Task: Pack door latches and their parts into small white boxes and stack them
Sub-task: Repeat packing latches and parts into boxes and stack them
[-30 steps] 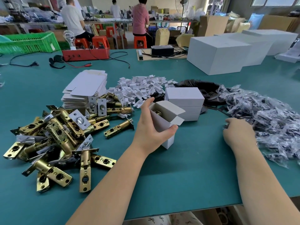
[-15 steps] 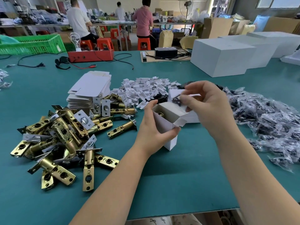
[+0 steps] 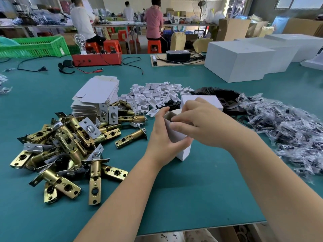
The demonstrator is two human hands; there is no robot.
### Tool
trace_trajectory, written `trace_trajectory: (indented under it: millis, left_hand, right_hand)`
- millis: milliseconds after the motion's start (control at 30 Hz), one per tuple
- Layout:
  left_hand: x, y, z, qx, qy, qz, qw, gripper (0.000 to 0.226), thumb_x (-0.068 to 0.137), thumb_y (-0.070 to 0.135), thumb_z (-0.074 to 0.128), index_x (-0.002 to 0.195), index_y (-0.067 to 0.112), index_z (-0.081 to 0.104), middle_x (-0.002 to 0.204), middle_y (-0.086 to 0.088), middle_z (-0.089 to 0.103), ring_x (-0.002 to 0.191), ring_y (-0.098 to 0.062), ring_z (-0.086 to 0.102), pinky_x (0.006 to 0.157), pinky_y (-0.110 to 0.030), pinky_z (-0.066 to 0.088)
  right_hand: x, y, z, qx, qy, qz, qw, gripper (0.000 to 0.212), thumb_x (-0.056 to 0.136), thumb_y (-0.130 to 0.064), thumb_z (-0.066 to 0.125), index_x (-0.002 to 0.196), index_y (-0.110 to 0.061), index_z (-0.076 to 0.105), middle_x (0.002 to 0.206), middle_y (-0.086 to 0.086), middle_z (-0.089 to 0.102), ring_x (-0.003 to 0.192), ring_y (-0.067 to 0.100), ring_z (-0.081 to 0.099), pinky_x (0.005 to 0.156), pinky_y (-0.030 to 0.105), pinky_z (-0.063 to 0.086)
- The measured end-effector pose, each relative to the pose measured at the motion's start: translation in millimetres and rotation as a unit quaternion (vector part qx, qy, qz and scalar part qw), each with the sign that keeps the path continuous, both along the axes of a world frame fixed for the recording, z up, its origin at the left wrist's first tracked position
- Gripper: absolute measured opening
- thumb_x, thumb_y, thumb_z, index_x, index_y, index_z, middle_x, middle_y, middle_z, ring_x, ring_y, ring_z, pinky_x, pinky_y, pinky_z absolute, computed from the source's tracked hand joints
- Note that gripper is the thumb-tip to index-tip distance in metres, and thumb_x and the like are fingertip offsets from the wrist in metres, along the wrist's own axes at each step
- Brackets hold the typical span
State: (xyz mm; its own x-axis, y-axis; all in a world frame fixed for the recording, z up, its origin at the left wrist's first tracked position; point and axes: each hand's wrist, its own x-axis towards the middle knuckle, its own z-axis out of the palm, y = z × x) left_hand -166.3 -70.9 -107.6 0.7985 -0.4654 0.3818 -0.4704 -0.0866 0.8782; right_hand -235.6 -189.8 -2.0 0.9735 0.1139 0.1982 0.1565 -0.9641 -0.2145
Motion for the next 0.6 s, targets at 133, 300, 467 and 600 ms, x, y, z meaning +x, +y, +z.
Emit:
trace_trajectory:
  millis: [133,300,467,600]
  left_hand:
    - [0,-1,-1,-0.001,-0.014,0.006,1.000,0.089,0.063,0.051,0.072,0.135,0.044,0.020,0.128,0.018,0.048,0.120,0.002,0.048,0.099,-0.020,0.041]
    - [-3,-3,-3,0.001,-0.061,0.054,0.997,0.099,0.065,0.057,0.069,0.146,0.029,0.019,0.139,0.008,0.031,0.132,0.005,0.028,0.109,-0.012,0.024]
    - [-7,-5,4,-0.020,-0.116,0.101,0.988,0.098,0.066,0.048,0.075,0.140,0.048,0.012,0.135,0.039,0.023,0.132,0.001,0.029,0.110,-0.034,0.034]
    - [-7,-4,4,-0.025,-0.163,0.106,0.981,0.085,0.068,0.040,0.078,0.138,0.031,0.029,0.126,0.022,0.044,0.125,-0.013,0.045,0.104,-0.035,0.038]
  right_hand:
    - [-1,3,-13,-0.036,-0.030,0.001,0.999,0.063,0.083,-0.064,0.018,0.111,-0.032,0.063,0.072,-0.012,0.052,0.087,0.013,0.031,0.086,0.033,0.026]
    - [-9,-4,-35,0.165,-0.240,0.008,0.957,0.041,0.090,-0.042,0.036,0.108,-0.020,0.066,0.086,-0.011,0.061,0.085,0.009,0.047,0.084,0.027,0.036]
    - [-26,4,-74,0.442,-0.328,-0.122,0.826,0.015,0.083,-0.035,0.044,0.089,-0.038,0.056,0.080,-0.018,0.061,0.075,0.005,0.055,0.071,0.024,0.045]
    - [-29,8,-82,0.401,-0.326,-0.103,0.850,0.013,0.084,-0.031,0.045,0.089,-0.031,0.058,0.083,-0.017,0.059,0.077,0.000,0.054,0.072,0.012,0.041]
